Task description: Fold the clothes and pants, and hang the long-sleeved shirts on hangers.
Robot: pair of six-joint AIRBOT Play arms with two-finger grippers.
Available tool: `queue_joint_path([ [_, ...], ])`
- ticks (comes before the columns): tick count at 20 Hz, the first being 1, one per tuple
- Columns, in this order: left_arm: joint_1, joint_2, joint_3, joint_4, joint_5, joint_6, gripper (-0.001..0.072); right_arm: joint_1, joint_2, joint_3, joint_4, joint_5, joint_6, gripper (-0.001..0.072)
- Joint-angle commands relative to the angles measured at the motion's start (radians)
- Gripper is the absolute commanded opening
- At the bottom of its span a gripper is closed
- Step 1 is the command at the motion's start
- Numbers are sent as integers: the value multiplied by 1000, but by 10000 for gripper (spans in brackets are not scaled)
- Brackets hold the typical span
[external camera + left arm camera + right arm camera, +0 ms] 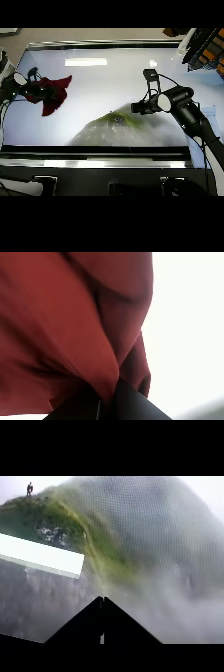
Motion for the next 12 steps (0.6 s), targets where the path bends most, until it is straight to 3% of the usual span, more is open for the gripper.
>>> queue_joint_path([
  [1, -168, 236, -290, -151, -22, -16, 7, 1, -1, 1, 0, 0, 0, 34],
  [4, -349, 382, -469, -151, 3, -106, 7, 1, -1, 1, 0, 0, 0, 34],
  [8, -512, 385, -559, -151, 124, -206, 36, 1, -1, 1, 0, 0, 0, 34],
  [9, -521, 380, -558, -155, 143, -229, 240, 1, -1, 1, 0, 0, 0, 34],
  [10, -515, 384, -553, -172, 141, -229, 541, 1, -1, 1, 0, 0, 0, 34],
  [11, -496, 402, -543, -176, 109, -224, 612, 1, -1, 1, 0, 0, 0, 34],
  [12, -468, 436, -537, -176, 72, -206, 612, 1, -1, 1, 0, 0, 0, 34],
])
